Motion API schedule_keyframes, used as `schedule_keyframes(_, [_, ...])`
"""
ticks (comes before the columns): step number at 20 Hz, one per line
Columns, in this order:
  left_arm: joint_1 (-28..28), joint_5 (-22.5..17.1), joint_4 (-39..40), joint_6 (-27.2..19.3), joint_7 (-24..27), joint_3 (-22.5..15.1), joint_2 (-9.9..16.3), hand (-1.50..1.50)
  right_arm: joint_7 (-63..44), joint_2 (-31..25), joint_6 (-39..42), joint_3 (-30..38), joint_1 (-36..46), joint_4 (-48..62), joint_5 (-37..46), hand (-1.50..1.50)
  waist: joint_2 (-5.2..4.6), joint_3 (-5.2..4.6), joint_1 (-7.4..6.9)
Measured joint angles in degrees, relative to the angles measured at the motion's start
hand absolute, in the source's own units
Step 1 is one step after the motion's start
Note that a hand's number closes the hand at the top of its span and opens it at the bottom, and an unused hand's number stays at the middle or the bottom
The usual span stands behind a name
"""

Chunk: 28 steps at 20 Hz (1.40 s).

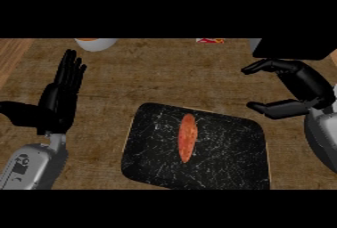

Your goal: Pick the sweet potato from the tray and place it in the pot

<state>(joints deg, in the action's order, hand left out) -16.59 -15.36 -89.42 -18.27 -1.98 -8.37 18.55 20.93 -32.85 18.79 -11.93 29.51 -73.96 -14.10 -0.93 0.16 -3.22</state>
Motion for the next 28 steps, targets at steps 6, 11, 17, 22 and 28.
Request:
schedule_keyframes(6, [-0.32,-1.4,1.43,2.56,1.32,2.49,0.91,0.0,19.67,-0.98,4.64,-2.54,2.47,9.54,10.06,-1.5,0.18,-0.04,1.04])
schedule_keyframes(11, [0.4,-1.34,2.71,3.61,2.68,3.51,0.6,0.0,20.05,-2.22,3.33,-6.78,5.79,9.9,18.79,-1.5,0.61,-0.14,2.05])
schedule_keyframes(17, [0.59,-1.42,3.3,4.75,2.82,4.88,0.78,0.0,14.83,-2.7,6.38,-11.72,9.26,6.17,26.45,-1.5,0.9,-0.18,2.71])
schedule_keyframes(22, [1.2,-0.35,2.03,4.51,2.02,5.28,0.21,0.0,6.46,0.36,9.09,-13.62,9.83,0.54,30.1,-1.5,1.05,-0.19,3.06])
schedule_keyframes(28, [0.44,0.34,4.4,5.9,3.29,6.82,-0.7,0.0,-1.15,5.03,11.68,-14.57,9.19,-0.77,34.73,-1.5,0.97,-0.19,3.13])
